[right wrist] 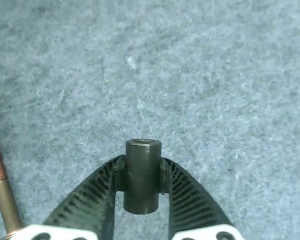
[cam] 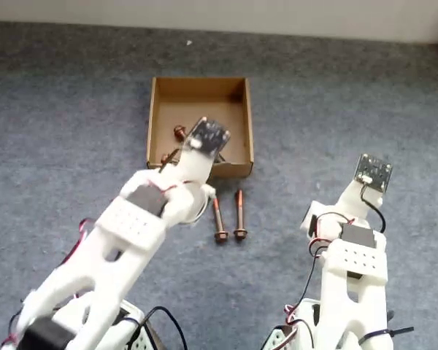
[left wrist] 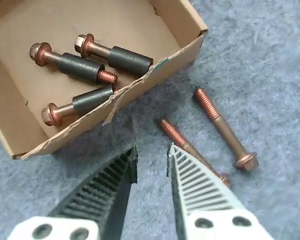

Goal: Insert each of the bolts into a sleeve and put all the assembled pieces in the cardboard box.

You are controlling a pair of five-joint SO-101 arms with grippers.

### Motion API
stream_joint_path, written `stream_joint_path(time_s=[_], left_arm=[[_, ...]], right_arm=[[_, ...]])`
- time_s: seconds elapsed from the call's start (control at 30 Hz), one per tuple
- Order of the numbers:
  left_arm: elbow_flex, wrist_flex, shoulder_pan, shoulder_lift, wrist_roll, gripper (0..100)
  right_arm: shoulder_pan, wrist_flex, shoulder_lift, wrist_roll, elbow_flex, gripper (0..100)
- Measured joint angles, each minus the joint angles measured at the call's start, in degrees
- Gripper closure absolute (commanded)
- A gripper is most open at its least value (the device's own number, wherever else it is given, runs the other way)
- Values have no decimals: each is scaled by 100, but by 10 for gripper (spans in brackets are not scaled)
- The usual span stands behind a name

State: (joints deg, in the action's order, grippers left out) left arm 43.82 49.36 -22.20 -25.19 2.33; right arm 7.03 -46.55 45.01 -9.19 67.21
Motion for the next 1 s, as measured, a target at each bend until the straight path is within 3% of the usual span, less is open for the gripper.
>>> stream_joint_path(time_s=[0.53,0.87,1.0], left_arm=[[-2356,-35,-1196,3253,273,867],[-3596,-18,-1204,4914,273,899],[-3921,519,-1064,4993,273,930]], right_arm=[[79,18,0,0,0,995],[62,18,0,0,0,995],[62,18,0,0,0,995]])
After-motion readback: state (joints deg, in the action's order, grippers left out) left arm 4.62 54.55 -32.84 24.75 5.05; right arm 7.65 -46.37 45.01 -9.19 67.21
